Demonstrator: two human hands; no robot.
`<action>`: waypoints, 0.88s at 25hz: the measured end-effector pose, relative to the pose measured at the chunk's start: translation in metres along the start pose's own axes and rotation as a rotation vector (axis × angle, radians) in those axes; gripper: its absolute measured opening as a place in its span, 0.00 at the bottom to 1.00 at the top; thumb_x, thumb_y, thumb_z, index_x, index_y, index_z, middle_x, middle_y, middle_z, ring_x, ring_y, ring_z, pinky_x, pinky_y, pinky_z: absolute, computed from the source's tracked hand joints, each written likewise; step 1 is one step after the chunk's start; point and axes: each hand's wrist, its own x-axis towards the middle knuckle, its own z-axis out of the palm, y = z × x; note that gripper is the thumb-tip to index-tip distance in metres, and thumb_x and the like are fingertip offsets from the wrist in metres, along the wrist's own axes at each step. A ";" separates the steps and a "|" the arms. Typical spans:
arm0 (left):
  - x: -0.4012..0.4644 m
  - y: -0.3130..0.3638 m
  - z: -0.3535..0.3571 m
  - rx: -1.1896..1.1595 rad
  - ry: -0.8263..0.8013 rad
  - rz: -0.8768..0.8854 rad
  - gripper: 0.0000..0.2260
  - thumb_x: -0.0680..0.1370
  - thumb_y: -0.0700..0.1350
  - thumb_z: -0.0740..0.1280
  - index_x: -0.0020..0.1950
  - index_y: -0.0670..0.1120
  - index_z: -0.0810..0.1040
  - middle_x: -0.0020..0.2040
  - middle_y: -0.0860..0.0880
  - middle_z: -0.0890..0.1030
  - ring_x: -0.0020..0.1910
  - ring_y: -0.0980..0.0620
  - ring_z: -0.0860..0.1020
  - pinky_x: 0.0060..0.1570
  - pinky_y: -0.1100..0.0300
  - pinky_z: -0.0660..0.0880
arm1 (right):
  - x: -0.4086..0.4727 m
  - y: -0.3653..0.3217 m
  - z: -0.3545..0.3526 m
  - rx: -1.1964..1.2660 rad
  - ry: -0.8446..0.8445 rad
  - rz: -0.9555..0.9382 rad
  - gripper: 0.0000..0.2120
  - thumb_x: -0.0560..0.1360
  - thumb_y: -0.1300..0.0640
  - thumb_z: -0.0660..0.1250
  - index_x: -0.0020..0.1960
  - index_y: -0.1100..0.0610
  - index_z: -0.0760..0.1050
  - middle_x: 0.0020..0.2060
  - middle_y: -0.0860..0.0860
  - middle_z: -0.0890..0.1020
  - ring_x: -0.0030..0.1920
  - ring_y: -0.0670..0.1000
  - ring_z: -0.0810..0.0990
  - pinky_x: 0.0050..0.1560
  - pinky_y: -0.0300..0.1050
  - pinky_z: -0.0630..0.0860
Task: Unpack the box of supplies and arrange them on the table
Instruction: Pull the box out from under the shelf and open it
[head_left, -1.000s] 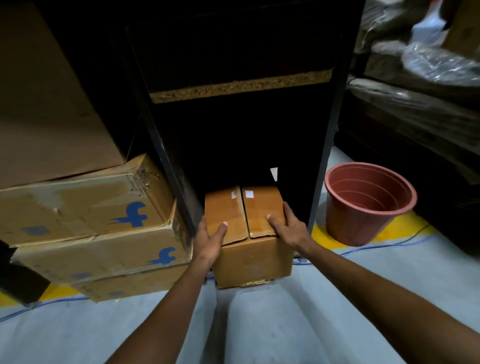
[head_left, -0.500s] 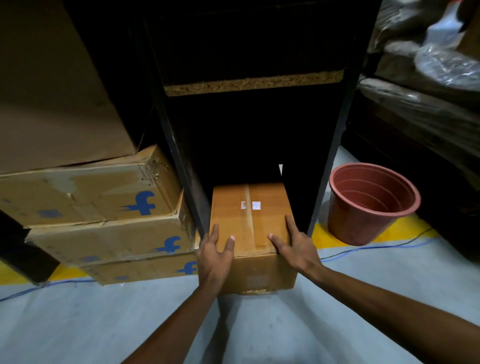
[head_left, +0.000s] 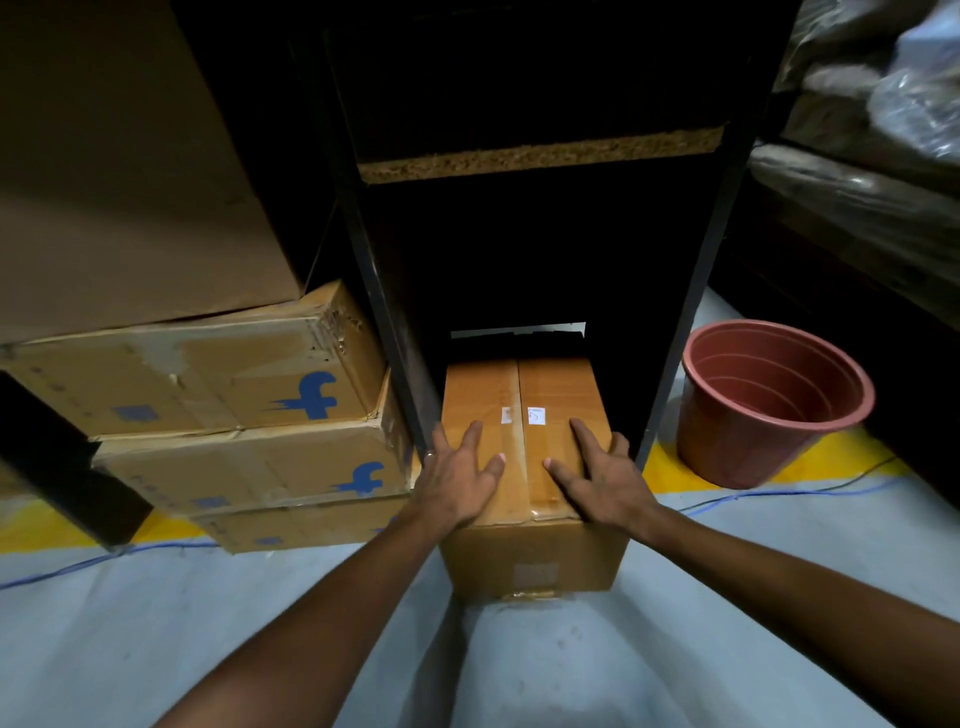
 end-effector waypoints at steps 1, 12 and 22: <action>0.003 0.001 0.000 0.020 -0.005 0.004 0.32 0.79 0.66 0.54 0.79 0.59 0.48 0.80 0.45 0.44 0.75 0.35 0.61 0.70 0.40 0.66 | 0.003 -0.002 0.001 -0.023 0.018 0.000 0.40 0.74 0.28 0.57 0.79 0.41 0.46 0.76 0.59 0.55 0.70 0.65 0.68 0.69 0.57 0.71; -0.035 -0.002 0.043 -0.071 0.114 -0.114 0.36 0.75 0.65 0.62 0.77 0.67 0.46 0.77 0.42 0.51 0.71 0.36 0.63 0.67 0.43 0.68 | -0.037 0.016 0.029 0.011 0.108 -0.077 0.45 0.70 0.25 0.58 0.80 0.41 0.47 0.76 0.60 0.51 0.75 0.64 0.62 0.73 0.55 0.66; -0.118 -0.028 0.061 -0.097 0.152 -0.037 0.37 0.73 0.65 0.65 0.76 0.69 0.46 0.76 0.47 0.51 0.72 0.40 0.59 0.63 0.43 0.70 | -0.118 0.041 0.041 0.017 -0.046 -0.116 0.49 0.68 0.22 0.57 0.80 0.42 0.41 0.73 0.54 0.49 0.70 0.65 0.68 0.73 0.53 0.67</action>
